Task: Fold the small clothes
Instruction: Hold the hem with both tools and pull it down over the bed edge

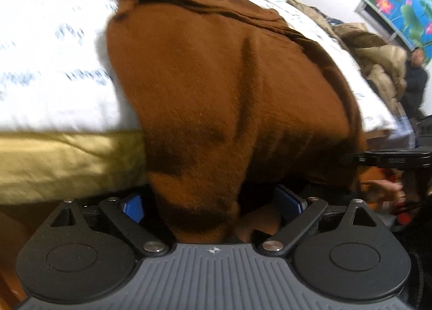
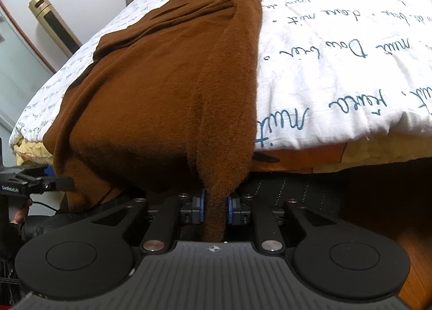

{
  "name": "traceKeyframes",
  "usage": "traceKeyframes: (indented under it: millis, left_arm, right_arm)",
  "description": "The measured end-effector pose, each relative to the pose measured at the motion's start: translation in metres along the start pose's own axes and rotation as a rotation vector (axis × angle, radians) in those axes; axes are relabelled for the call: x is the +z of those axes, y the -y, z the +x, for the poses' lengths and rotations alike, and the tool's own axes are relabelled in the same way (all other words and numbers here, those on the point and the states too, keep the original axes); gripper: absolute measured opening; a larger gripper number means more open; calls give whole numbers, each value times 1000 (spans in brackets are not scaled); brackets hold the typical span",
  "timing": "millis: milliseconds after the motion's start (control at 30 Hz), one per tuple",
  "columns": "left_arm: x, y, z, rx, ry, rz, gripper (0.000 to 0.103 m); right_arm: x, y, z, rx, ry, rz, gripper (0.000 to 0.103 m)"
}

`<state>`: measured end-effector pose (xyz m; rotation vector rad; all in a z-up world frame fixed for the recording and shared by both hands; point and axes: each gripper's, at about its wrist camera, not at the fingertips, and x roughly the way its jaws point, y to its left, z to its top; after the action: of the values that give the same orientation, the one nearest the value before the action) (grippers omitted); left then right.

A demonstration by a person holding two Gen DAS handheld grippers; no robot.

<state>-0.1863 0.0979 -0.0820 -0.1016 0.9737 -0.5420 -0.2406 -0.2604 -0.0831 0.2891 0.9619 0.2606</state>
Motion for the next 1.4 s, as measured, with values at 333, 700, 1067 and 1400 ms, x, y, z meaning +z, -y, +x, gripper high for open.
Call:
traceKeyframes:
  millis: [333, 700, 1067, 1400]
  left_arm:
    - [3, 6, 18, -17, -88, 53, 13]
    - [7, 23, 14, 28, -65, 111, 5]
    - [9, 4, 0, -2, -41, 26, 4]
    - [19, 0, -30, -118, 22, -24, 4]
  right_arm:
    - [0, 5, 0, 13, 7, 15, 11]
    - [3, 11, -4, 65, 1, 8, 10]
    - [2, 25, -6, 88, 22, 57, 10]
    - [19, 12, -56, 230, 126, 46, 10]
